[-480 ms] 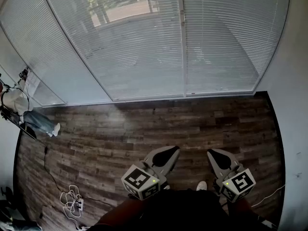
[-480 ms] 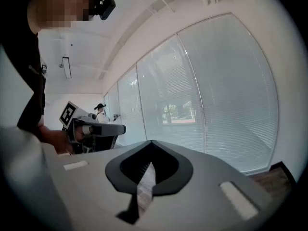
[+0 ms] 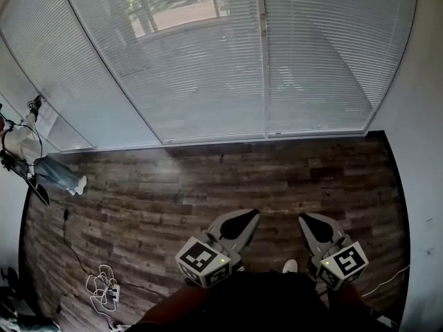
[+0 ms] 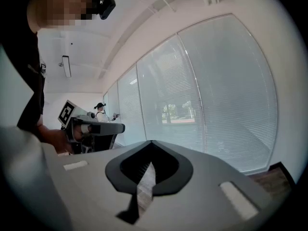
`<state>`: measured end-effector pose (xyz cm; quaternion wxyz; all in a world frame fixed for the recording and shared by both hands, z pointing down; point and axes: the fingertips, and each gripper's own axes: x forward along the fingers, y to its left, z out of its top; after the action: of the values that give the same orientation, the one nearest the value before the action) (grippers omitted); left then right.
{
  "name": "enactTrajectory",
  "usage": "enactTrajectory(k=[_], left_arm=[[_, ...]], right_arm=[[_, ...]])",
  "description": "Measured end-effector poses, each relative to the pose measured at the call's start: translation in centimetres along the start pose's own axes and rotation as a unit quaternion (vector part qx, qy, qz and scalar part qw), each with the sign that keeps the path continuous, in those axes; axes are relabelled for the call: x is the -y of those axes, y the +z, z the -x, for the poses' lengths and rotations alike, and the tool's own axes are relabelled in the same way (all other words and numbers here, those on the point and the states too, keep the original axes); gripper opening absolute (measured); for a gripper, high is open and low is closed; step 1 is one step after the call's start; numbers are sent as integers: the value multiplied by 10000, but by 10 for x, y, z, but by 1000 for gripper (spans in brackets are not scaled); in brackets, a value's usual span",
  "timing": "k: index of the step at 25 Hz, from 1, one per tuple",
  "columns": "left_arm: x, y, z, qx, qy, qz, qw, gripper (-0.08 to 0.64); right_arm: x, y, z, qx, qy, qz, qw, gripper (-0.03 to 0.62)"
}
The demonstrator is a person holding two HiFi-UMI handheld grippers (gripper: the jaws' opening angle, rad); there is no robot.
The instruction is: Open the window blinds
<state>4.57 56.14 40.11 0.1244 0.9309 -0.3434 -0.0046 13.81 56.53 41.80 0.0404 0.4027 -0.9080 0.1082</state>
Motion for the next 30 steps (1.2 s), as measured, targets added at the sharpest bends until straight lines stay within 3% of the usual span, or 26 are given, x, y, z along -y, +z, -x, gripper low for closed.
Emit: enactTrajectory(k=[5,16,30], left_arm=[[-2,1,6,11,41,72,10000,0],[-8,-1,11,31,80,21,10000,0],[-30,1,39,14,-22,-81,10000,0]], right_arm=[[-8,4,-3,261,289,-420,9984,25],[-20,-8,-10,-12,426,15,9991,25],[-45,-1,-35,84,299,-179,9994,25]])
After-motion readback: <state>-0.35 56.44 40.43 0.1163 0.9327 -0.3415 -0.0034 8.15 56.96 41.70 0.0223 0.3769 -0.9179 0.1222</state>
